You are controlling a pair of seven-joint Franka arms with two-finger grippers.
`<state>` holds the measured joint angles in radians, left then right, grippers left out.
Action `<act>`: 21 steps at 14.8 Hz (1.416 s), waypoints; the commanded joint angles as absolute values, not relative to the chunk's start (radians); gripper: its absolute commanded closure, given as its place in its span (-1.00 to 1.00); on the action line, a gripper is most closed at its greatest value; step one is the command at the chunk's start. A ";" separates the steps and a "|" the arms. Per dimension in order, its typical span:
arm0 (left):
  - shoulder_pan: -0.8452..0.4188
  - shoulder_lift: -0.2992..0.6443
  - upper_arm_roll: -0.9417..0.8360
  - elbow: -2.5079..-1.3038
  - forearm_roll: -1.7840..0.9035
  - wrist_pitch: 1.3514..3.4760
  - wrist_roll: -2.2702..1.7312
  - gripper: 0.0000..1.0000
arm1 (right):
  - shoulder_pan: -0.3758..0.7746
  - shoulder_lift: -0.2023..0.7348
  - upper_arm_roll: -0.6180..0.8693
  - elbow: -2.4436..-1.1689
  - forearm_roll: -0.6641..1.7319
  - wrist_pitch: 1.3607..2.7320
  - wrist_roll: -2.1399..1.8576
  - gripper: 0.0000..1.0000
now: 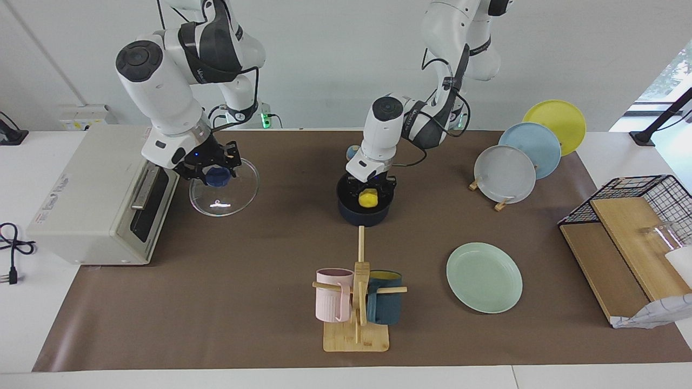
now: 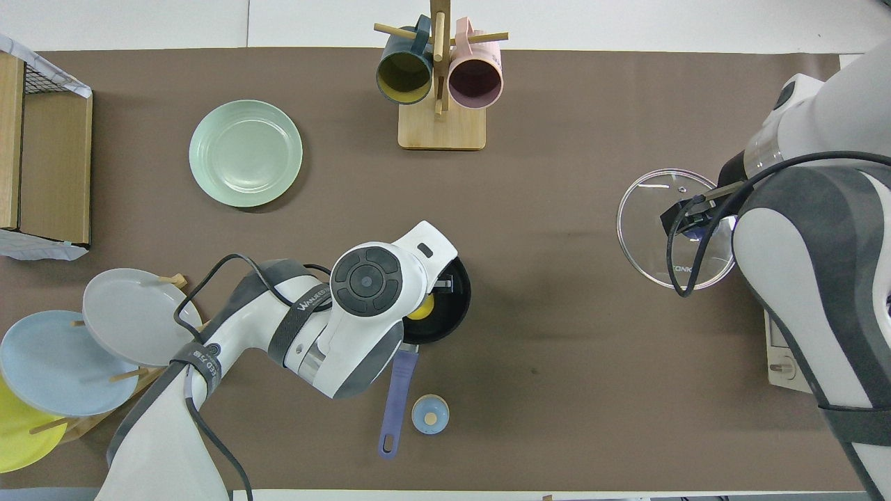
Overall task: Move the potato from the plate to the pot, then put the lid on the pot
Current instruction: 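Lower the potato into the pot while the right gripper grasps the lid, then open the left gripper and withdraw it while the right gripper lifts the lid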
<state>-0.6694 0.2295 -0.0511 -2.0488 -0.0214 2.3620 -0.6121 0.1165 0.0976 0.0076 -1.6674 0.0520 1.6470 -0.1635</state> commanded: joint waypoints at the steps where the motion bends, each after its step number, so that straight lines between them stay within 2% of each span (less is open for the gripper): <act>1: -0.689 0.224 -0.035 -2.068 0.000 2.390 -0.586 1.00 | 0.112 0.101 0.012 -1.660 0.057 1.652 -0.147 1.00; 2: -0.687 0.224 -0.034 -2.068 0.000 2.390 -0.569 1.00 | 0.112 0.101 0.012 -1.663 0.055 1.654 -0.147 1.00; 3: -0.686 0.224 -0.035 -2.068 0.000 2.387 -0.565 0.12 | 0.112 0.097 0.012 -1.672 0.057 1.657 -0.147 1.00; 4: -0.686 0.224 -0.035 -2.068 0.000 2.382 -0.565 -0.89 | 0.112 0.097 0.012 -1.681 0.057 1.667 -0.147 1.00; 5: -0.686 0.224 -0.035 -2.066 0.000 2.375 -0.565 -1.00 | 0.112 0.095 0.012 -1.684 0.057 1.670 -0.147 1.00; 14: -0.672 0.175 -0.031 -2.028 0.000 2.260 -0.558 -1.00 | 0.112 0.092 0.012 -1.694 0.057 1.686 -0.147 1.00; 18: -0.599 0.112 -0.031 -1.942 -0.006 2.079 -0.508 -1.00 | 0.139 0.094 0.014 -1.690 0.057 1.713 -0.120 1.00; 21: -0.496 0.066 -0.028 -1.824 -0.020 1.924 -0.454 -1.00 | 0.185 0.095 0.014 -1.689 0.058 1.736 -0.063 1.00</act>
